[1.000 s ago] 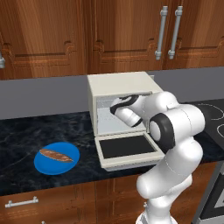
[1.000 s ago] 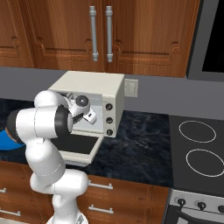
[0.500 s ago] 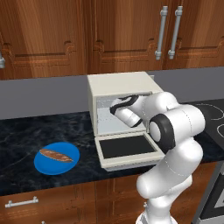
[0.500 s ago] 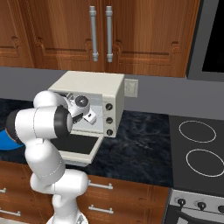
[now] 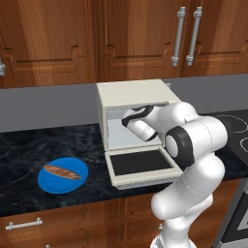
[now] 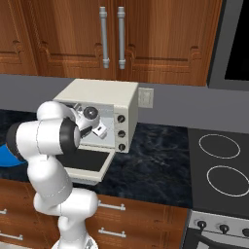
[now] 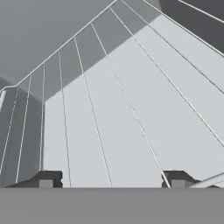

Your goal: Pull the toaster oven rack outwards. Pick up the baguette from the plate and place it on the toaster oven rack. Close the toaster oven door fully and set the temperature to the lowest setting.

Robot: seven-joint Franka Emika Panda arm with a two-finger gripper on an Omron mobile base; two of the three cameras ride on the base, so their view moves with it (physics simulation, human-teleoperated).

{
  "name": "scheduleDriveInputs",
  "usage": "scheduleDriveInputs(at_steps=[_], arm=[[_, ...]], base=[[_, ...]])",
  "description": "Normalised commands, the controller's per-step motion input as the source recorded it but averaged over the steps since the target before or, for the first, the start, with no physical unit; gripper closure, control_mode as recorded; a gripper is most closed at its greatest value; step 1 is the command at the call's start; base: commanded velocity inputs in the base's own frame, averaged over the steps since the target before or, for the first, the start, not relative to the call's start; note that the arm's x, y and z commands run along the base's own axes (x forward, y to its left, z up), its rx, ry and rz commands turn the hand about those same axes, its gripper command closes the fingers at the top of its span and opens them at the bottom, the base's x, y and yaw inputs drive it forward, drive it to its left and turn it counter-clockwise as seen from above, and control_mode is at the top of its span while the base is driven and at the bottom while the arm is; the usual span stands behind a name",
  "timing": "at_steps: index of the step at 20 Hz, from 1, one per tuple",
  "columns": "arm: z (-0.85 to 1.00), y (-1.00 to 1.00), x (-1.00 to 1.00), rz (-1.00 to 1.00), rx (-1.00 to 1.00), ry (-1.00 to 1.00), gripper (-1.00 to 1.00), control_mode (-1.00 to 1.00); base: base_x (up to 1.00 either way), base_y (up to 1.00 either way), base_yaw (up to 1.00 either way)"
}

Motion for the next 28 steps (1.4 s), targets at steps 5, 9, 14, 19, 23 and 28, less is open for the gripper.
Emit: scheduleDriveInputs(at_steps=[5, 9, 14, 19, 23, 28], arm=[[0.0, 0.0, -0.06, 0.0, 0.0, 0.21, 1.0, -1.0], [0.0, 0.0, -0.17, 0.0, 0.0, 0.21, 1.0, -1.0], [-0.03, 0.0, -0.13, 0.0, 0.0, 0.21, 1.0, -1.0], [-0.18, 0.0, -0.27, 0.0, 0.0, 0.07, 1.0, -1.0], [-0.26, 0.0, -0.26, 0.0, 0.0, 0.0, 1.0, -1.0], [-0.07, 0.0, -0.39, 0.0, 0.0, 0.02, 1.0, -1.0]], base=[[0.0, 0.0, 0.0], [0.0, 0.0, 0.0], [0.0, 0.0, 0.0], [0.0, 0.0, 0.0], [0.0, 0.0, 0.0], [0.0, 0.0, 0.0]])
